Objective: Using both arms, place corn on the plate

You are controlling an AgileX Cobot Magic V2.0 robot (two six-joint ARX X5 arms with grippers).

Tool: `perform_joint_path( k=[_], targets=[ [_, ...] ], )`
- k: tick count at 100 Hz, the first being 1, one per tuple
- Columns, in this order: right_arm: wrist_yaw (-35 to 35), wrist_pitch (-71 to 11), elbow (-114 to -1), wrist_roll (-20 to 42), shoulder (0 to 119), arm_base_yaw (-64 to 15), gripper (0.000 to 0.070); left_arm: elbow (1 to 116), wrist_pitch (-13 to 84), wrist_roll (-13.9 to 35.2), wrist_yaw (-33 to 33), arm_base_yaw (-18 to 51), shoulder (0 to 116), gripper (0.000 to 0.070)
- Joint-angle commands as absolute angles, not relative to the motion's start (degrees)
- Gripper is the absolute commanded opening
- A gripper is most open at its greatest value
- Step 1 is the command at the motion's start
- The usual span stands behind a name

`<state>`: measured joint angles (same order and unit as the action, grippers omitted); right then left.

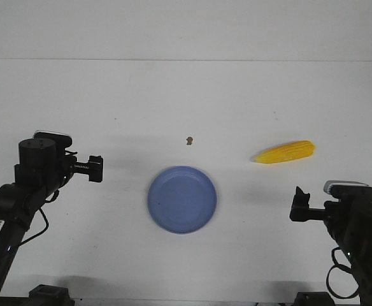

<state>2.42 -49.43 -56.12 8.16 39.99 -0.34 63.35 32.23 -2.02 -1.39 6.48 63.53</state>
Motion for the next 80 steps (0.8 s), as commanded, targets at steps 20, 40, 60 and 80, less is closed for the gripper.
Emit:
perform_joint_path(
  k=[20,40,60,80],
  targets=[
    [-1.93,-38.98,-57.10,20.38,54.22,0.03,0.0700,64.12,31.35,-2.13,-1.50,6.87,64.75,0.0667],
    [-0.78,-30.04,-57.10,30.94,67.53,0.78,0.0700,64.12,31.31,-1.91,-1.50,6.87,64.75,0.0667],
    [2.28,-22.76,-57.10,38.39,76.97,1.58,0.0700,64.12,31.20,-1.80,-2.55,6.87,64.75,0.0668],
    [2.96,-19.27,-57.10,41.45,82.85,1.58,0.0700,64.12,31.18,-1.26,-3.27,6.87,64.75,0.0667]
  ],
)
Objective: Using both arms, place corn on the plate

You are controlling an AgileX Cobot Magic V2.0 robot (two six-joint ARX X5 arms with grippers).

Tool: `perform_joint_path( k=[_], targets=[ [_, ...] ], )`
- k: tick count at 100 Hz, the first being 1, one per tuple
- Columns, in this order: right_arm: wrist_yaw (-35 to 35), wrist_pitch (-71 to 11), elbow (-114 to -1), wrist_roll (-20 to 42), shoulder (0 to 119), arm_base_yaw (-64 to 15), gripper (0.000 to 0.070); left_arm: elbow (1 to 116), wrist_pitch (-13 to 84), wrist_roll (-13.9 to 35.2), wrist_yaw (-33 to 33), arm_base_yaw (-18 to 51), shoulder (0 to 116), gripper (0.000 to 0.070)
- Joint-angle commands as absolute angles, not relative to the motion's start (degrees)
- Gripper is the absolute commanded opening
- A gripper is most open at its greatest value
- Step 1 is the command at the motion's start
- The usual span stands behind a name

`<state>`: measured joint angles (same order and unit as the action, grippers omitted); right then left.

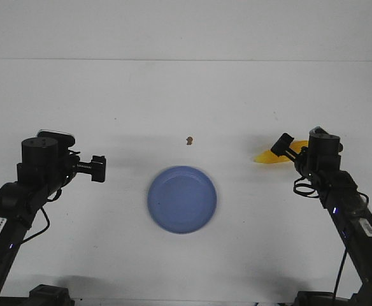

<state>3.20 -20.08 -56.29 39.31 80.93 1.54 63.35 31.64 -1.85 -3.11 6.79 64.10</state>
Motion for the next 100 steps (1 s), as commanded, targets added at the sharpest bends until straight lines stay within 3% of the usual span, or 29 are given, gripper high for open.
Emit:
perform_joint_path(
  k=[1,44,100],
  targets=[
    [2.96,-19.22,-57.10,41.52,83.11,1.61,0.0700,64.12,31.18,-1.23,-3.27,6.87,64.75,0.0667],
    [1.50,-14.28,-57.10,45.04,88.18,2.11,0.0700,64.12,31.44,-1.02,-3.29,6.87,64.75,0.0667],
    [4.78,-9.32,-57.10,45.69,92.47,3.90,0.0700,64.12,31.48,-1.02,-3.27,6.87,64.75,0.0667]
  ],
)
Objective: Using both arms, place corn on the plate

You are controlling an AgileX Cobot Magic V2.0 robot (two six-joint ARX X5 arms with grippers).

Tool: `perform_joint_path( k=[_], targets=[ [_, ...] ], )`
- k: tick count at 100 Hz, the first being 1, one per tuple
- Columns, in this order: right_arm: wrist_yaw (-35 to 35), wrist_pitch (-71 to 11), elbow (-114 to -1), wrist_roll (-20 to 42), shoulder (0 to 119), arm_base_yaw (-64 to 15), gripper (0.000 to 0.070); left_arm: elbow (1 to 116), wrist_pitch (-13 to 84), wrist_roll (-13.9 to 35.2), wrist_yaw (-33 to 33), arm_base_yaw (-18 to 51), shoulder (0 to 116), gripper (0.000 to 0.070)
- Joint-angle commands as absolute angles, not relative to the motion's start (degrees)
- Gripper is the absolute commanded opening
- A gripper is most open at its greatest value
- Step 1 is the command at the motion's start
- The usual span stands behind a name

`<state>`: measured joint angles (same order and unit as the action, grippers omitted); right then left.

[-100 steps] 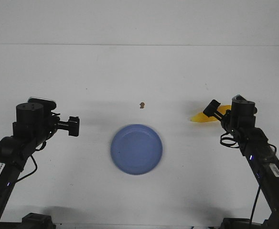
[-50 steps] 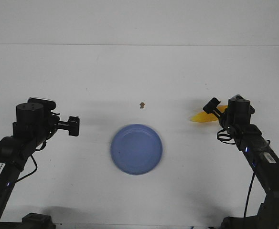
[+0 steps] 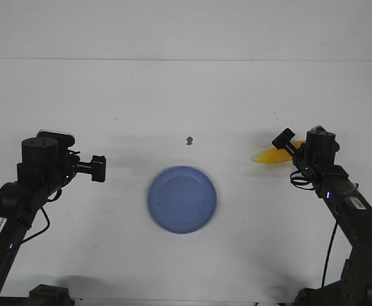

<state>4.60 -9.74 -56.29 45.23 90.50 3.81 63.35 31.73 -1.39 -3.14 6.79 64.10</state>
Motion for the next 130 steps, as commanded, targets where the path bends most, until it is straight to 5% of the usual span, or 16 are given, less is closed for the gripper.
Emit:
perform_joint_path(
  k=[1,35,47,53,79,109,130],
  targets=[
    [4.84,-9.23,-57.10,45.69,92.58,3.90,0.0700,64.12,31.48,-1.02,-3.27,6.87,64.75,0.0667],
    [6.68,-8.45,-57.10,45.63,95.74,3.88,0.0700,64.12,31.75,-1.02,-3.27,6.87,64.75,0.0667],
    [6.76,-8.08,-57.10,45.19,95.74,3.88,0.0276,64.12,31.94,-1.02,-3.27,6.87,64.75,0.0667],
    [7.66,-8.10,-57.10,45.06,95.74,3.90,0.0181,64.12,32.03,-1.02,-3.29,6.87,64.75,0.0667],
    [11.22,-9.63,-57.10,39.79,93.21,3.66,0.0180,64.12,32.08,-1.02,-3.27,6.87,64.75,0.0667],
    [12.95,-24.69,-57.10,24.47,76.31,-3.70,0.0181,64.12,32.08,-1.02,-3.27,6.87,64.75,0.0667],
    [16.56,-32.69,-57.10,22.24,68.36,-13.39,0.0183,64.12,32.05,-0.99,-3.27,6.87,64.75,0.0667]
  ],
)
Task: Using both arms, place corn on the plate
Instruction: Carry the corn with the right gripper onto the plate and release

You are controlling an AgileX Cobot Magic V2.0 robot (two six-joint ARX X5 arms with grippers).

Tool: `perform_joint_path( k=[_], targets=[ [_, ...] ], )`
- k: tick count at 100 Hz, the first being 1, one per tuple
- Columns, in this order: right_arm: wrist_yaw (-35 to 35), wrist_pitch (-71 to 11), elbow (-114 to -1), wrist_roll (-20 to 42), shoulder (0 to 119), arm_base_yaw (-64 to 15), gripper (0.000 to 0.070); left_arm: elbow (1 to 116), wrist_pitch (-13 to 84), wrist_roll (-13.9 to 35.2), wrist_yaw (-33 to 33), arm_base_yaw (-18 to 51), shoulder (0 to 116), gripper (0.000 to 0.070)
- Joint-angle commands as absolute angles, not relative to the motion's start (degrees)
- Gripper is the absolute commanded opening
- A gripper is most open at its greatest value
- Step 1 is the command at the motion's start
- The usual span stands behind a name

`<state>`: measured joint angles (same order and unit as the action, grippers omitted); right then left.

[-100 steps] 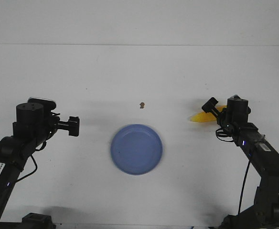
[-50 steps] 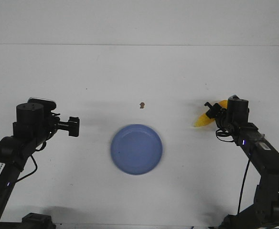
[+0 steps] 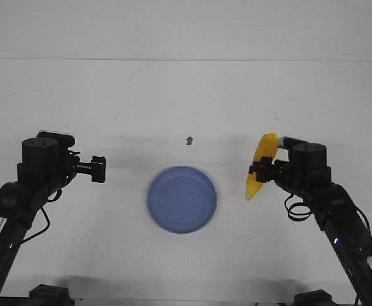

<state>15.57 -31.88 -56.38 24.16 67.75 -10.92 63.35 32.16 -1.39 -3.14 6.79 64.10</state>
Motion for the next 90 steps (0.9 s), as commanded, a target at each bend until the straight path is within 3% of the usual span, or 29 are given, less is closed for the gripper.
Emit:
perform_joint_path(
  k=[1,27,48,60,76,82,90],
  targets=[
    [16.71,-32.86,-57.10,22.24,68.31,-13.87,0.0184,64.12,32.05,-0.99,-3.27,6.87,64.75,0.0667],
    [16.88,-28.03,-57.08,24.58,72.05,-27.33,0.0210,64.12,32.16,-0.78,-3.27,6.87,64.75,0.0667],
    [16.43,-22.59,-57.08,26.26,80.36,-33.69,0.0236,64.12,33.08,-0.60,-3.27,6.87,64.75,0.0667],
    [16.53,-21.17,-57.08,27.42,85.34,-35.18,0.0343,64.12,33.08,-0.60,-3.27,6.87,64.75,0.0667],
    [16.36,-20.21,-57.08,27.62,87.31,-36.53,0.0595,64.12,33.10,-0.62,-3.27,6.87,64.75,0.0667],
    [16.40,-19.38,-57.10,27.66,87.26,-36.88,0.0640,64.12,33.10,-0.62,-3.27,6.87,64.75,0.0667],
    [16.21,-18.63,-57.10,27.66,86.72,-36.91,0.0647,64.12,33.08,-0.62,-3.27,6.87,64.75,0.0667]
  ],
)
